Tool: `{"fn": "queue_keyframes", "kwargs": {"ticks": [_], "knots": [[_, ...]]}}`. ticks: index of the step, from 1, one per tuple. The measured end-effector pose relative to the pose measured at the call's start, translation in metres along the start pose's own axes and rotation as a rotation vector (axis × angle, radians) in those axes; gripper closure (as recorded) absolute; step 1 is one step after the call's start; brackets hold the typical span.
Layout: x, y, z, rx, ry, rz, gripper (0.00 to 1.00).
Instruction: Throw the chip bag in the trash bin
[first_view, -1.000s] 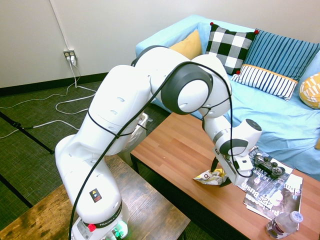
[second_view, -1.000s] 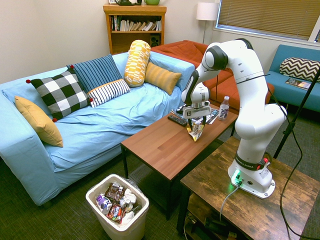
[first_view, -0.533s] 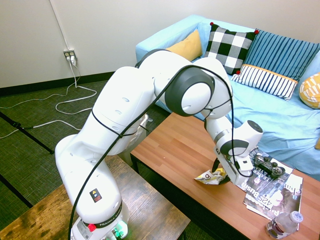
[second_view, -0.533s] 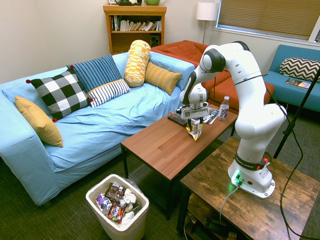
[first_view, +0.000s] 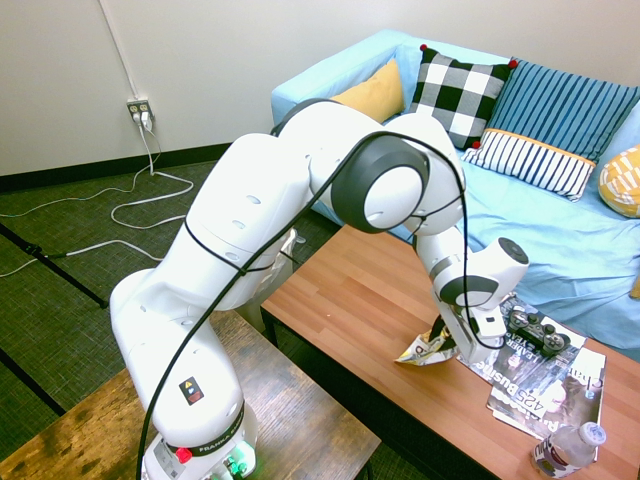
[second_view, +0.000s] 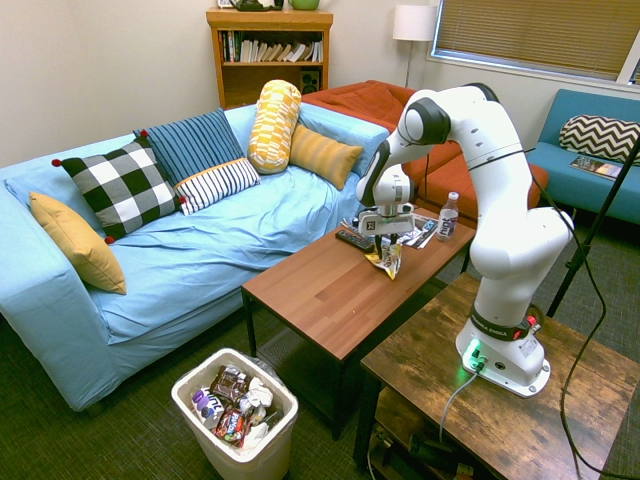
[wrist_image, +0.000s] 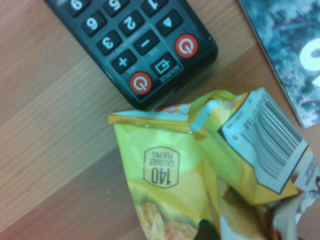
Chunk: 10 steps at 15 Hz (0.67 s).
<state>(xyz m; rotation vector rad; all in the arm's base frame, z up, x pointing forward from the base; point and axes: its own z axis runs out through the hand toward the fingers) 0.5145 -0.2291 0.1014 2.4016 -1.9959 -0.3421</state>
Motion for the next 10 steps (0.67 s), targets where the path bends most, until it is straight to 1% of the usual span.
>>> {"fn": "queue_keyframes", "kwargs": {"ticks": [3,6,8,10], "knots": [[0.001,-0.002,-0.01,0.023,0.005,0.0,1.0],[-0.006,-0.002,-0.041,0.083,0.018,-0.001,1.0],[-0.029,0.003,-0.071,0.121,0.028,-0.027,1.0],[-0.074,0.003,-0.103,0.155,0.039,-0.088,1.0]]}}
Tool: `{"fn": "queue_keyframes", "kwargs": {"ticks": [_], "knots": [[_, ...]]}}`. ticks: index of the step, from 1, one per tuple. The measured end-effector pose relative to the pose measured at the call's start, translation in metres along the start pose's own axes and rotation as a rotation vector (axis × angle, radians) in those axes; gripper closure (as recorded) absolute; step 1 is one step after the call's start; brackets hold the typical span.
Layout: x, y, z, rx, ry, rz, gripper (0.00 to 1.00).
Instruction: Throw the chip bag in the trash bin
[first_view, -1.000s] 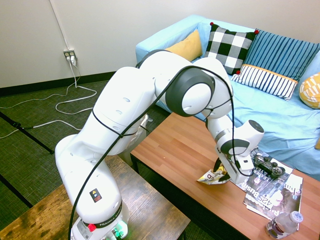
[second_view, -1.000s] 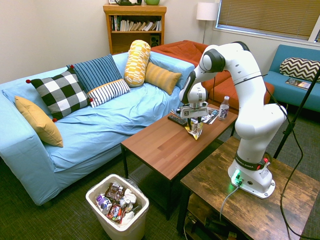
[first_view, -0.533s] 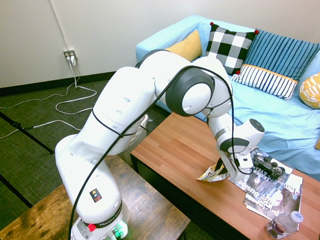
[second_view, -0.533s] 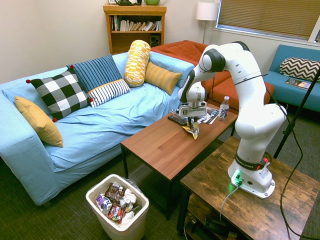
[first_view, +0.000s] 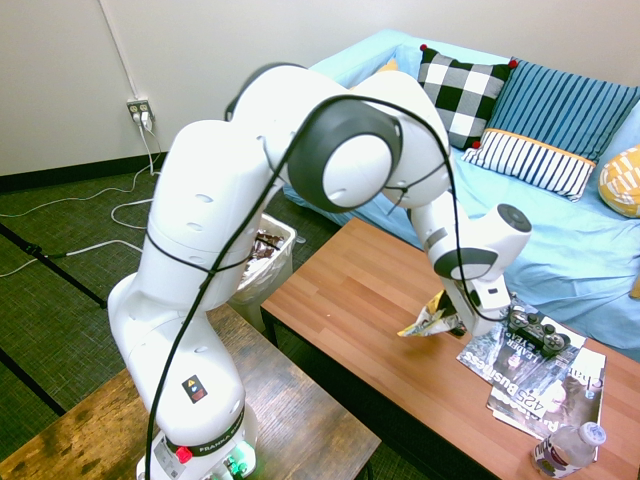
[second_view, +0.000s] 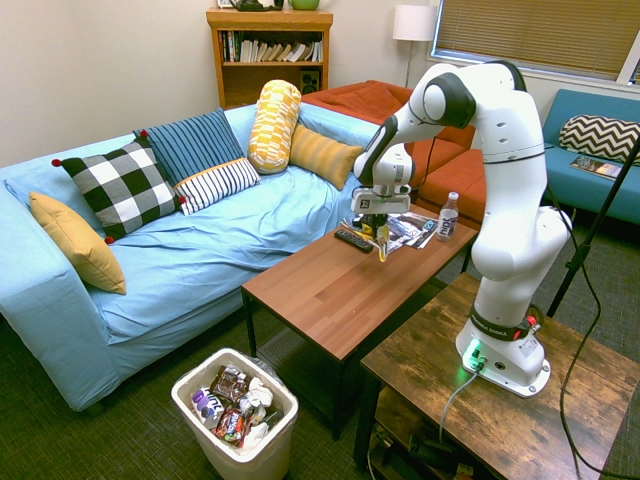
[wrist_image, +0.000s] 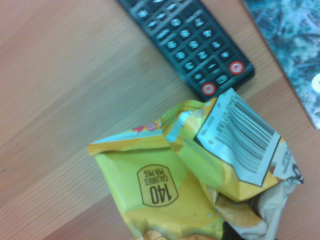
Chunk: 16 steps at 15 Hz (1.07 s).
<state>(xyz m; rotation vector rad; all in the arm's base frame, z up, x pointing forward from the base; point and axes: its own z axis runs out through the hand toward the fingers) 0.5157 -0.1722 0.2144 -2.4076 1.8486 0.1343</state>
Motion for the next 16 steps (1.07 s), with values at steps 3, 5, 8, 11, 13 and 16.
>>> {"fn": "queue_keyframes", "kwargs": {"ticks": [3,5,8,11,13,16], "knots": [[-0.089,-0.031,-0.037,0.04,0.013,-0.106,1.0],[-0.153,-0.057,-0.057,0.064,0.026,-0.162,1.0],[-0.234,-0.093,-0.081,0.072,0.056,-0.231,1.0],[-0.311,-0.125,-0.086,0.047,0.099,-0.302,1.0],[-0.372,-0.146,-0.074,0.024,0.115,-0.35,1.0],[-0.473,-0.164,-0.042,-0.019,0.144,-0.426,1.0]]}}
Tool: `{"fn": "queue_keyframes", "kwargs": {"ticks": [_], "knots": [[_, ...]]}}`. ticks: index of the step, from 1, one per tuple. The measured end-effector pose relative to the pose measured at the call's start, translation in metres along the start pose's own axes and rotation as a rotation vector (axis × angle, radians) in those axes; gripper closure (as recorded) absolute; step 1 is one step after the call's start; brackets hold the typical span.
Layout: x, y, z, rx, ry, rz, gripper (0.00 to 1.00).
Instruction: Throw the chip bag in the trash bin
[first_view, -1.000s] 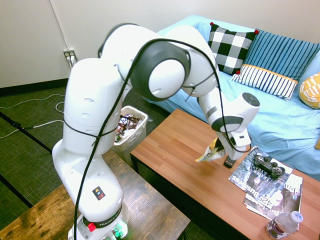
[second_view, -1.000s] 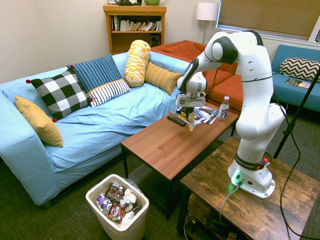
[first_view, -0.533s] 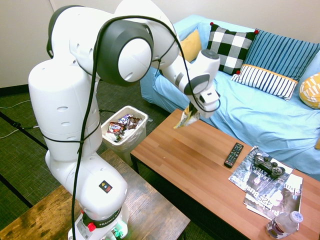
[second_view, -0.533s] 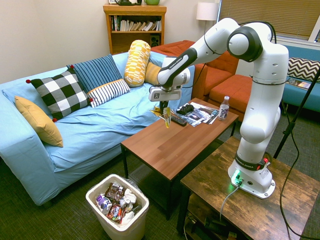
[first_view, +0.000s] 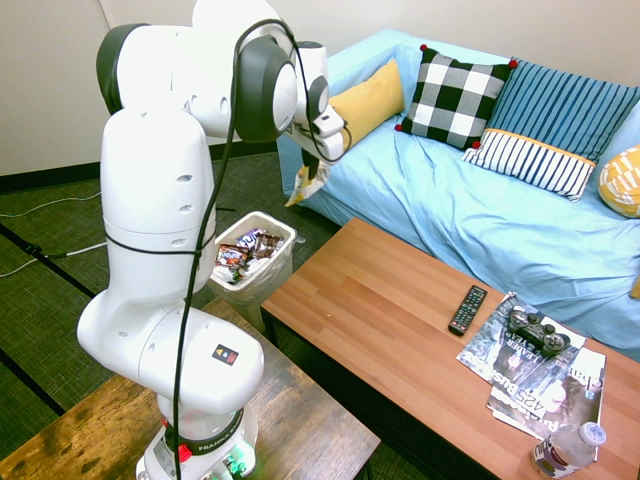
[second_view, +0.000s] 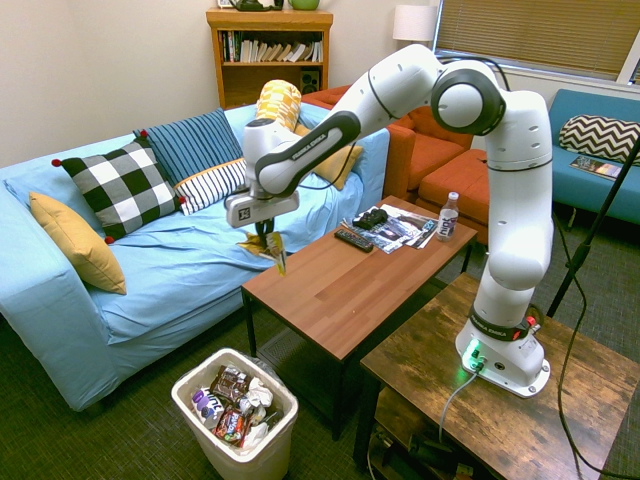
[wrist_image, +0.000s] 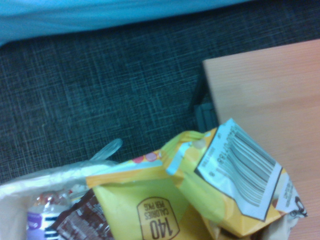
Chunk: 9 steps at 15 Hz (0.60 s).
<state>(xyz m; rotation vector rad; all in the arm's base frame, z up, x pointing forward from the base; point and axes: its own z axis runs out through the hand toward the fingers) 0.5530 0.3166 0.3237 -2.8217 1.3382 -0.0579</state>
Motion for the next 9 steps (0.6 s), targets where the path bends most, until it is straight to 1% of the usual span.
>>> {"fn": "queue_keyframes", "kwargs": {"ticks": [2,5,7,9], "knots": [[-0.055,-0.025,0.024,-0.035,0.014,-0.056,1.0],[-0.115,-0.047,0.068,-0.081,0.006,-0.13,1.0],[-0.142,-0.05,0.09,-0.105,-0.012,-0.162,1.0],[-0.161,-0.049,0.101,-0.118,-0.054,-0.201,1.0]]}}
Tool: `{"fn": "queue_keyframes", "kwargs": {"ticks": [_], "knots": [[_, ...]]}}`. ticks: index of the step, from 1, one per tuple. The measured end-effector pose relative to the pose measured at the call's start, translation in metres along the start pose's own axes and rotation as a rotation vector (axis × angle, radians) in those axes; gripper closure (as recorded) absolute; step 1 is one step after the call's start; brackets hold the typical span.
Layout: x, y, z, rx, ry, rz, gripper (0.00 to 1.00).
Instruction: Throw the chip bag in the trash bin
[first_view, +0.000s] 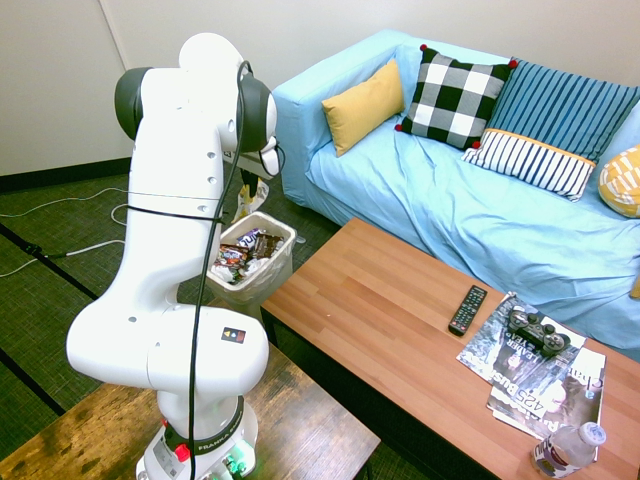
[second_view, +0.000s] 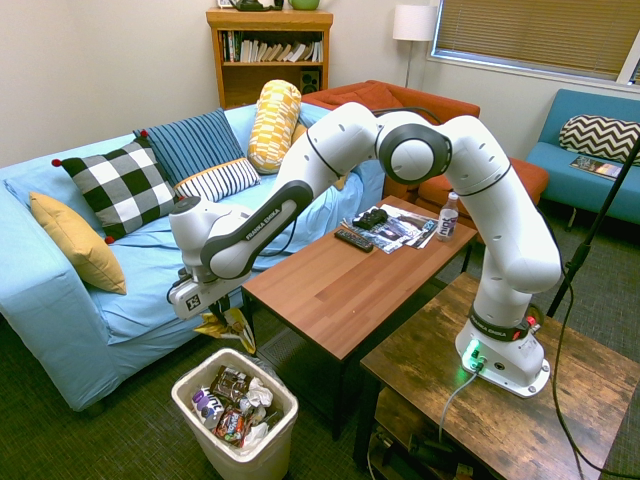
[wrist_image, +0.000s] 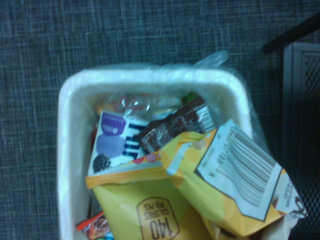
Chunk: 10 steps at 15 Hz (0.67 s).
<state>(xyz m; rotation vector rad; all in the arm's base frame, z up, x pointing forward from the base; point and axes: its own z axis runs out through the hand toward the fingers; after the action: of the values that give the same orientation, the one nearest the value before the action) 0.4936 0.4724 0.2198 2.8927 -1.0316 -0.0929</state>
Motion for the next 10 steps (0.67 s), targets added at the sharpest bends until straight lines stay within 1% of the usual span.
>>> {"fn": "queue_keyframes", "kwargs": {"ticks": [1,3,5,10], "knots": [[-0.0068,-0.0005,0.0028,-0.003,-0.02,-0.036,0.0],[-0.015,-0.0003,0.0069,-0.008,-0.049,-0.101,0.0],[-0.0157,-0.0003,0.0069,-0.005,-0.066,-0.135,0.0],[-0.0128,0.0003,0.0102,-0.008,-0.074,-0.148,0.0]]}}
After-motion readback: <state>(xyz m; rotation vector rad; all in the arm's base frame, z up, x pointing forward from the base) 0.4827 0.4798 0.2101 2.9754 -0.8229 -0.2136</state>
